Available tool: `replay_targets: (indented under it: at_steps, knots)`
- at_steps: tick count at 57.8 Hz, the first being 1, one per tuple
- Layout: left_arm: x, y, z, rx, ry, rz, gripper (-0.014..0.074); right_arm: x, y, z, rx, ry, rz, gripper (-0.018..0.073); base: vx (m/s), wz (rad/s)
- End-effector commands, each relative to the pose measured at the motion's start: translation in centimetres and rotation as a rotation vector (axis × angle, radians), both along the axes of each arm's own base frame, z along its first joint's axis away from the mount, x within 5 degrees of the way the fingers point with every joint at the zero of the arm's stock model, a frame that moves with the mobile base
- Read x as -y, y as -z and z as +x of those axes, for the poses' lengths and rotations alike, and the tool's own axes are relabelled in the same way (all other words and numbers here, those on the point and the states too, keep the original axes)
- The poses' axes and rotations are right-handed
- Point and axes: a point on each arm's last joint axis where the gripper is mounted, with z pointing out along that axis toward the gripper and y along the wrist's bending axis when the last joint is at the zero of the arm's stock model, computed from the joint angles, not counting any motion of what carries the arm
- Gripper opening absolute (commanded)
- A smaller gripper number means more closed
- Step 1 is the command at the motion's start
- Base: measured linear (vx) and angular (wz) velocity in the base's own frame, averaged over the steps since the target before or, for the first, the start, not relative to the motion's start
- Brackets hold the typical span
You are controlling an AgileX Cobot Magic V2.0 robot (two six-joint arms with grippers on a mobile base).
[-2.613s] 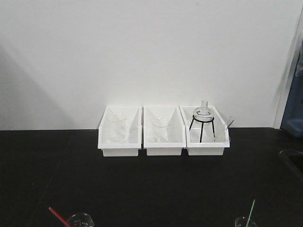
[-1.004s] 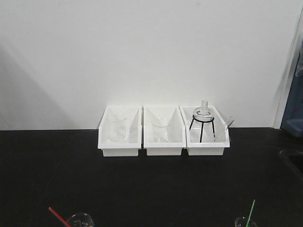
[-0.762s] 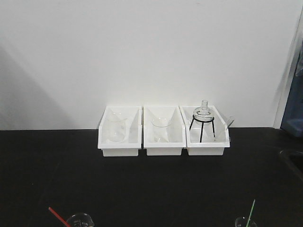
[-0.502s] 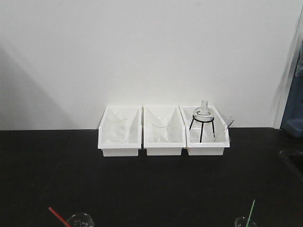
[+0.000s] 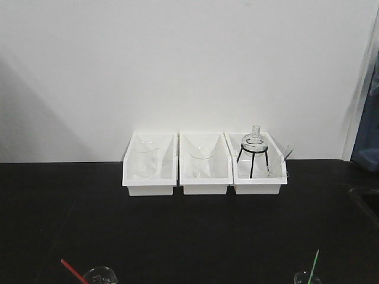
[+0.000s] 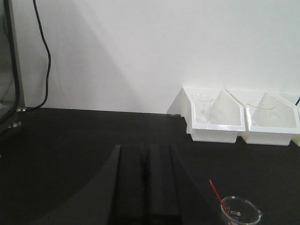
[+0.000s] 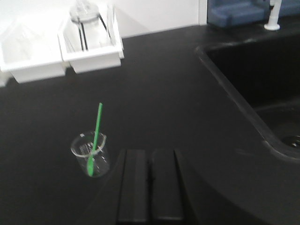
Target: Sort red and green spoons into left cabinet
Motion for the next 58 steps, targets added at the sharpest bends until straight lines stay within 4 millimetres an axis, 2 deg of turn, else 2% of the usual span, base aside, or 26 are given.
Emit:
replay_targets:
  at_steps: [1,11,28,32,39,47,54,58]
  knots:
    - [0.1,-1.6,0.3,0.081,0.013,-0.008,0.0046,0.0,-1.5,1.0,0.076,-0.014,-0.039,0.0025,0.00,0.00]
    - [0.1,-1.5,0.6,0.059,0.013,-0.008,0.0136,0.0,-1.7,1.6,0.107,-0.025,-0.040,0.0092,0.00,0.00]
    - [0.1,-0.7,1.8,-0.034,0.010,-0.007,0.0425,-0.1,-1.9,1.8,0.130,-0.031,-0.041,0.0293,0.00,0.00]
    - [0.1,-0.7,2.0,-0.030,0.012,-0.008,0.0460,-0.1,-1.9,1.8,0.132,-0.031,-0.041,0.0337,0.00,0.00]
    - [0.2,-0.9,2.5,-0.008,0.018,-0.034,0.0470,-0.1,-2.1,1.9,0.157,-0.034,-0.037,0.0397,0.00,0.00]
    - [0.2,-0.7,3.5,-0.025,0.021,-0.082,0.0470,-0.3,-3.0,2.3,0.256,-0.053,-0.041,0.0414,0.00,0.00]
    - [0.3,0.0,5.0,-0.082,0.020,-0.102,0.0470,-0.4,-3.0,3.6,0.281,-0.072,-0.041,0.0414,0.00,0.00]
    - [0.3,0.3,5.9,-0.097,0.022,-0.114,0.0470,-0.4,-2.4,4.7,0.243,-0.078,-0.037,0.0414,0.00,0.00]
